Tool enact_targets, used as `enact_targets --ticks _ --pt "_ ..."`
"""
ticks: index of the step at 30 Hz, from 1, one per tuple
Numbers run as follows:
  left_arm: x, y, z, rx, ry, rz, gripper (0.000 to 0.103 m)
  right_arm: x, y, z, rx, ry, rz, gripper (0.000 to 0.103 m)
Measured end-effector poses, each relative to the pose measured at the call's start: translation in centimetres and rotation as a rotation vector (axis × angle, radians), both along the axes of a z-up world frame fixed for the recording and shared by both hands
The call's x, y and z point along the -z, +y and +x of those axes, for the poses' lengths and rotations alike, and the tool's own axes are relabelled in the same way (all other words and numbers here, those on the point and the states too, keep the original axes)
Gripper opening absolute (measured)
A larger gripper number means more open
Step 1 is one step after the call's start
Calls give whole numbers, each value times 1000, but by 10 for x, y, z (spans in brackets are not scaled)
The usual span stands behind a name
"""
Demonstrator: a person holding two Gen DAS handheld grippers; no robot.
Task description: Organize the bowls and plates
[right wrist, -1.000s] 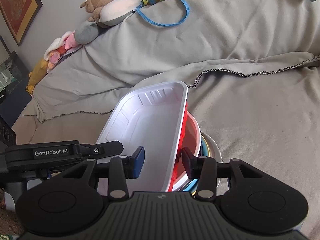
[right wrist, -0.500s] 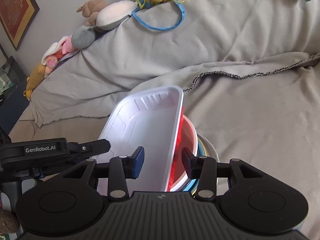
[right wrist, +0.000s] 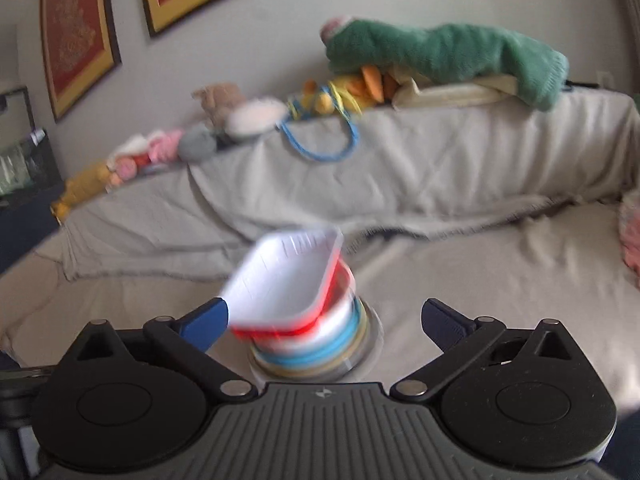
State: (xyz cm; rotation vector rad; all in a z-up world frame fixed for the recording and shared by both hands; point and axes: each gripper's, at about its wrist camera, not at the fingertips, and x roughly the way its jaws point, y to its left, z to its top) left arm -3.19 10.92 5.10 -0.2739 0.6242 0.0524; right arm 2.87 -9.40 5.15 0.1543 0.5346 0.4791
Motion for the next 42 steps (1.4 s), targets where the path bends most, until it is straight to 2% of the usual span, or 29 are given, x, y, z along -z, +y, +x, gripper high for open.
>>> enact_targets --ticks 3,5,7,9,19,42 --pt "6 -28 -17 -50 8 137 19 24 -7 -10 16 105 -85 103" --pt "8 -41 -22 -65 14 191 19 38 -10 -13 -2 173 -93 103" --pt "9 -45 -20 -11 28 159 19 47 -12 -17 -10 213 -100 103" --pt "9 -46 -19 19 35 131 19 49 -14 -22 0 209 -113 103" --pt "6 -48 -23 15 26 127 18 40 -9 -37 -8 151 -157 103" --pt "8 -46 -22 4 61 92 18 48 -6 -32 -20 188 -169 103"
